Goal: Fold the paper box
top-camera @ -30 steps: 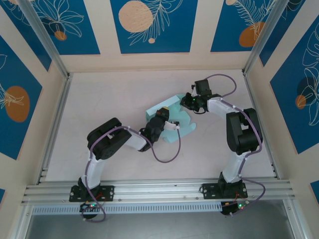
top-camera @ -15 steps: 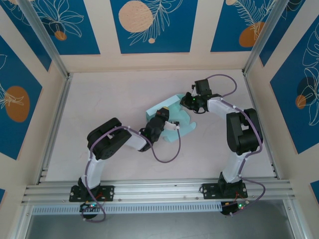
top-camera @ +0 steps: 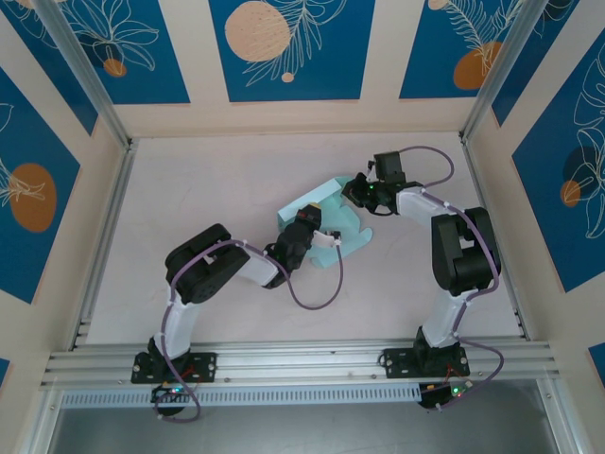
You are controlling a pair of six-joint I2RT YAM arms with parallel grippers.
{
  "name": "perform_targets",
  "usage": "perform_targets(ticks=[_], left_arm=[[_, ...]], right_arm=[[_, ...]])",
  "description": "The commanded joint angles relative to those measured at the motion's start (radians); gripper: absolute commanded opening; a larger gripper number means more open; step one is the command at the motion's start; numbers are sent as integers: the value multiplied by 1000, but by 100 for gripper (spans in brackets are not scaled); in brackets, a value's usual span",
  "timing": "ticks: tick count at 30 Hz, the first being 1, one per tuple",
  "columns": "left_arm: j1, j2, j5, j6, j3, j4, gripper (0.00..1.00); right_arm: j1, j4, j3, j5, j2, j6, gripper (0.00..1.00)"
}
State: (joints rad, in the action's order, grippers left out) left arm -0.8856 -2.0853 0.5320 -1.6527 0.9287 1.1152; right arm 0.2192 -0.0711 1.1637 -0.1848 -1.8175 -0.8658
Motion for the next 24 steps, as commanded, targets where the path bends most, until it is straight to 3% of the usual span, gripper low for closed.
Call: perform_targets(ticks=[1,15,21,24], left_arm=[[-14,-41,-51,-6,1,-91,0],[-14,-42,-55,-2,0,-97,0],[-14,-41,-51,2,5,-102,0],[-14,-42,-50,4,5,-101,0]], right_arm=[[15,122,-8,-148,12,-95,11],[0,58,26,-170,11,-192,10],[40,-137,86,-68,21,-23,14],[41,-136,43,-53,45,31,25]])
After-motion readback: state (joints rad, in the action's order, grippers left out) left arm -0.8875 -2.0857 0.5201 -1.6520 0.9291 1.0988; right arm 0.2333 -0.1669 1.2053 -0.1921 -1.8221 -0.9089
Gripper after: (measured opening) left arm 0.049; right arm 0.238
